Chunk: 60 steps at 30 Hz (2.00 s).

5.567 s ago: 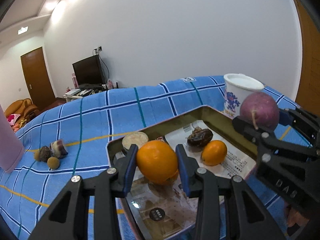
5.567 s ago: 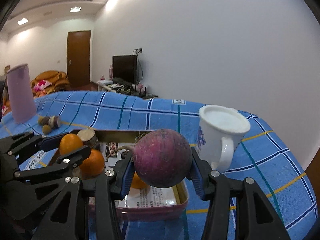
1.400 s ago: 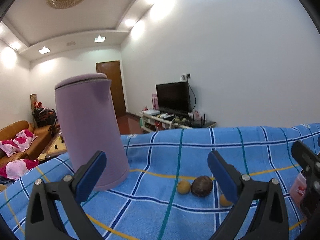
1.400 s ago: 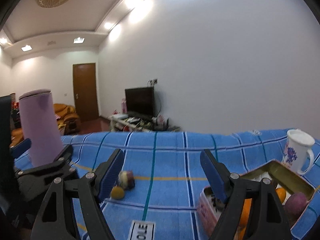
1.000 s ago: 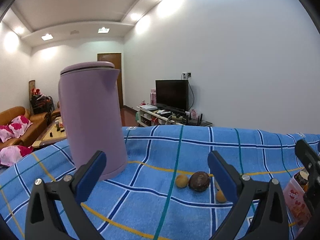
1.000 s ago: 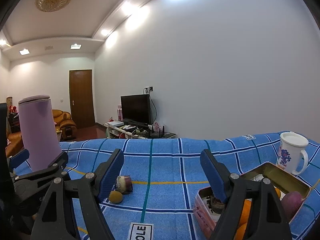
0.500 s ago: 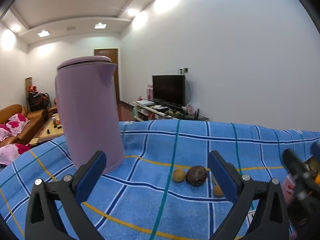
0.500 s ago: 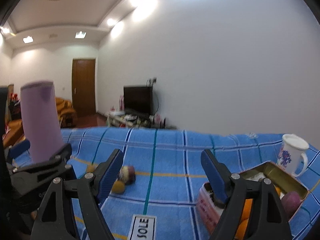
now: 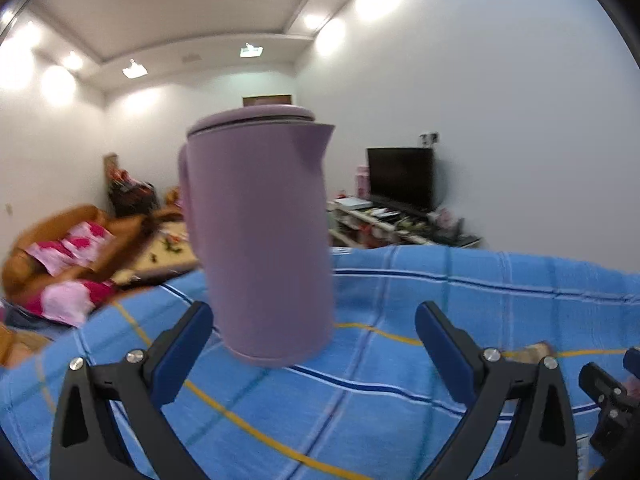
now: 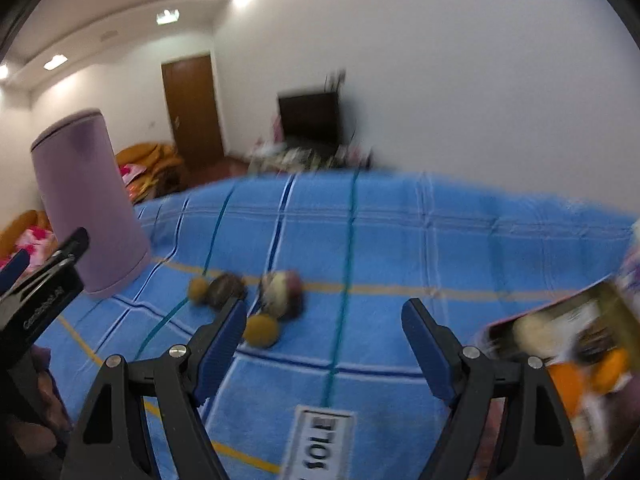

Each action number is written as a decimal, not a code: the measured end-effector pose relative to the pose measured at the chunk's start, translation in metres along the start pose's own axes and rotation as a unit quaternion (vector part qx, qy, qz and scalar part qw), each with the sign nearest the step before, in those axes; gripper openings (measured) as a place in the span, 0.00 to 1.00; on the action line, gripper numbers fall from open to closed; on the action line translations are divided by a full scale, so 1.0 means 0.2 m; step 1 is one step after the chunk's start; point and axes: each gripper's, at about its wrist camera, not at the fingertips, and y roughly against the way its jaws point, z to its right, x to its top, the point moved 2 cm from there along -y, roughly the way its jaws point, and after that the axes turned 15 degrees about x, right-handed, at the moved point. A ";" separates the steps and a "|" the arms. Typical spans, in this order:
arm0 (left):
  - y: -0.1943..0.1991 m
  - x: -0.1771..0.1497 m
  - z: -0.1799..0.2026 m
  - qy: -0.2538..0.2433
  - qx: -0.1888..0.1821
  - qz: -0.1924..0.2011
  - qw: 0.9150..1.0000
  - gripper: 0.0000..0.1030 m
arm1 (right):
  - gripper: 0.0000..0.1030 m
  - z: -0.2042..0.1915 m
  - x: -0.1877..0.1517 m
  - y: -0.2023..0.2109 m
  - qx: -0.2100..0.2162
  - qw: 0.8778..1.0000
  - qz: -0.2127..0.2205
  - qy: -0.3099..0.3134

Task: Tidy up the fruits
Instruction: 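Grasp a small tan round fruit with the right tool while the left tool grasps a striped taro chunk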

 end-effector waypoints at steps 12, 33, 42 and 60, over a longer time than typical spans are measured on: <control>-0.18 -0.04 0.02 -0.018 0.002 -0.073 0.997 1.00 | 0.44 -0.10 -0.01 -0.40 0.040 0.989 -0.141 0.001; 0.15 -0.01 0.46 -0.065 -0.244 -0.093 0.963 0.99 | 0.30 0.11 0.05 0.32 -0.002 0.996 0.070 0.056; 0.16 -0.08 0.96 -0.163 -0.194 -0.140 0.957 0.81 | 0.30 0.27 0.05 0.40 0.006 0.998 0.068 0.009; 0.07 -0.17 0.98 -0.121 -0.210 -0.235 0.941 0.38 | 0.30 0.34 0.03 0.41 0.007 0.997 0.071 -0.013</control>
